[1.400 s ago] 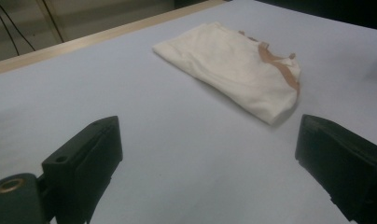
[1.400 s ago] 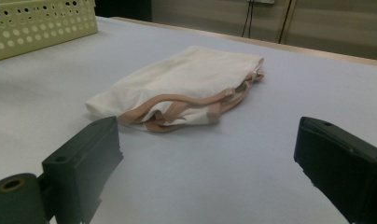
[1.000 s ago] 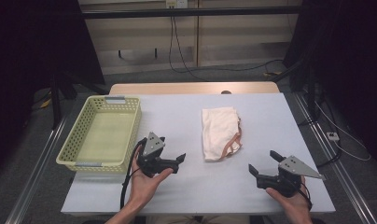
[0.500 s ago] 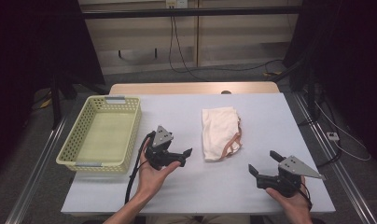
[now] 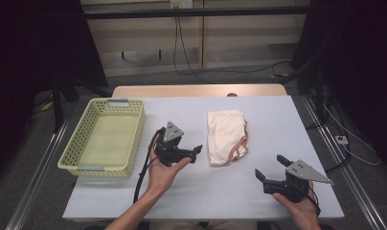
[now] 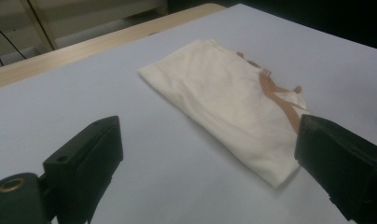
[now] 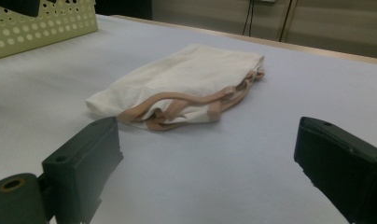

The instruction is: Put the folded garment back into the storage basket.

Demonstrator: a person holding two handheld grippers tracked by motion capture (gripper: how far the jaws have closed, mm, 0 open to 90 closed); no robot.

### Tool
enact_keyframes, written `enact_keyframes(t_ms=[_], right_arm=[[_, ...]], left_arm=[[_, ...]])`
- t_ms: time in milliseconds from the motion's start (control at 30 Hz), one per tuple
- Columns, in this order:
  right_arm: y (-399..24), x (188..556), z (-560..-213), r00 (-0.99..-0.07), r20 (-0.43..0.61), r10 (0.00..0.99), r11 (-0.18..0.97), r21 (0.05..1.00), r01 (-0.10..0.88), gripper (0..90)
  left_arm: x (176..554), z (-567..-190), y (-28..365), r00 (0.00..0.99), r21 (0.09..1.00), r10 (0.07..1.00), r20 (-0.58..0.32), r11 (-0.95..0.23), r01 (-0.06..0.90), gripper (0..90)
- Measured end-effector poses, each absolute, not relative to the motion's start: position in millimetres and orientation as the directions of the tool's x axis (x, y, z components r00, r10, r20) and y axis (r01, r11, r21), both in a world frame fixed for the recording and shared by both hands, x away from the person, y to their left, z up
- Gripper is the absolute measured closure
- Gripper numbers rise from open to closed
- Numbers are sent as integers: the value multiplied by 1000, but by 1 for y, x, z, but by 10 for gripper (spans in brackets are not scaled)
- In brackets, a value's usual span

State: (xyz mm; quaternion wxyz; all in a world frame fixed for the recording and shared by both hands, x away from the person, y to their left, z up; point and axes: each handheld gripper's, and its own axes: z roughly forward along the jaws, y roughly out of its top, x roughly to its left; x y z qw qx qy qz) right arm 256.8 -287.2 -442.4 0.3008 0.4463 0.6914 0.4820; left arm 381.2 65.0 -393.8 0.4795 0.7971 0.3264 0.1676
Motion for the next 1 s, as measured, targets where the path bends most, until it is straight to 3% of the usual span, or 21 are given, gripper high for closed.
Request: enact_keyframes(t_ms=[1000], right_arm=[[-288, 257, -443, -423, 15, 906, 140, 933, 332, 64]], left_arm=[[428, -405, 32, 702, 841, 709, -69, -337, 423, 85]])
